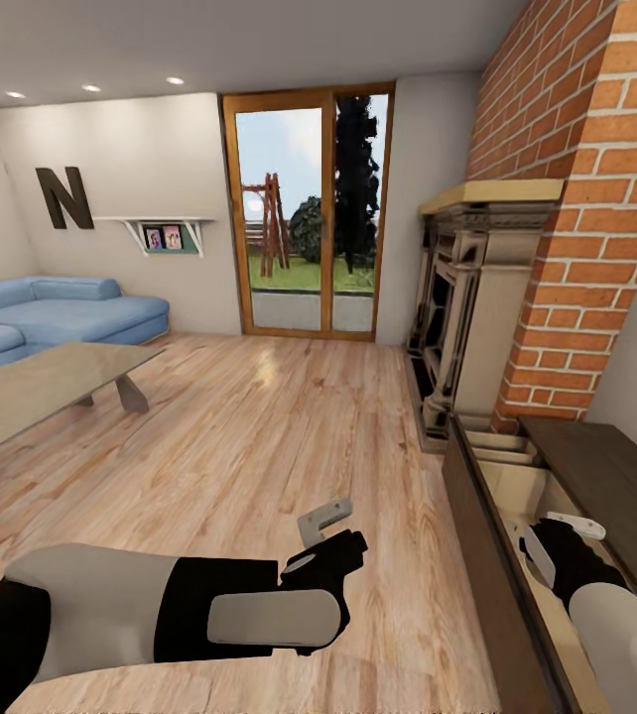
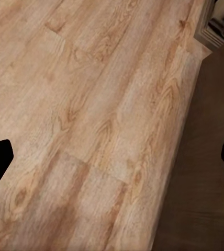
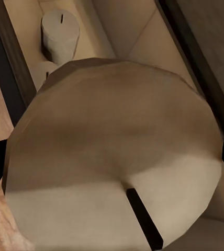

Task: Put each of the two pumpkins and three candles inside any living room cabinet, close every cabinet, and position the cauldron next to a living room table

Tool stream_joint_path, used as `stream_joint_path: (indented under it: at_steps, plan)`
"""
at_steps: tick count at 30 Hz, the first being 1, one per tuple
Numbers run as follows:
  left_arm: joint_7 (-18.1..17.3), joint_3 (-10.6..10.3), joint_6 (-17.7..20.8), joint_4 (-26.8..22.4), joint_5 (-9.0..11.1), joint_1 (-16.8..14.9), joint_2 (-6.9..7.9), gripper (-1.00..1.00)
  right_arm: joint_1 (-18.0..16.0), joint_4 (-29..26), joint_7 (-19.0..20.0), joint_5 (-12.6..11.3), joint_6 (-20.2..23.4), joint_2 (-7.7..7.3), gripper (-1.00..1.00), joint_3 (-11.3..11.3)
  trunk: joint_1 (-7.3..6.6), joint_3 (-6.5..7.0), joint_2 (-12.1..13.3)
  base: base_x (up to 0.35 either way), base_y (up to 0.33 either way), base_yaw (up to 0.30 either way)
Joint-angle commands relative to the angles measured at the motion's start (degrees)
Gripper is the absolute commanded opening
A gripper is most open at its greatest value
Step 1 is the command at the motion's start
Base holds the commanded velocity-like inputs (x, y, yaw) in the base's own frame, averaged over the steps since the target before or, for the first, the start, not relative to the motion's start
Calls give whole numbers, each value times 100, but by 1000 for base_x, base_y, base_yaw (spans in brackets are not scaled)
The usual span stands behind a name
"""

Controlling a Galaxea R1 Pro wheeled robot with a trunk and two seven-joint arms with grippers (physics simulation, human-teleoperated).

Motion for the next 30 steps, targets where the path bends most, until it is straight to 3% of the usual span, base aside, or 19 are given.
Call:
stream_joint_path:
  at_steps: [1,13,30]
  plan:
    - [2,-10,-24,-5,18,-9,1,100,-4,-9,-2,22,36,3,-100,-17,22,-24,-45,0,0,0]
    - [2,-13,-26,-5,17,-9,9,100,-4,-17,-8,22,29,3,-100,-16,44,-42,-85,0,-2,0]
    - [-4,-13,-26,-5,15,-9,7,100,-4,-9,-2,31,29,3,-100,-9,44,-42,-85,6,-119,0]
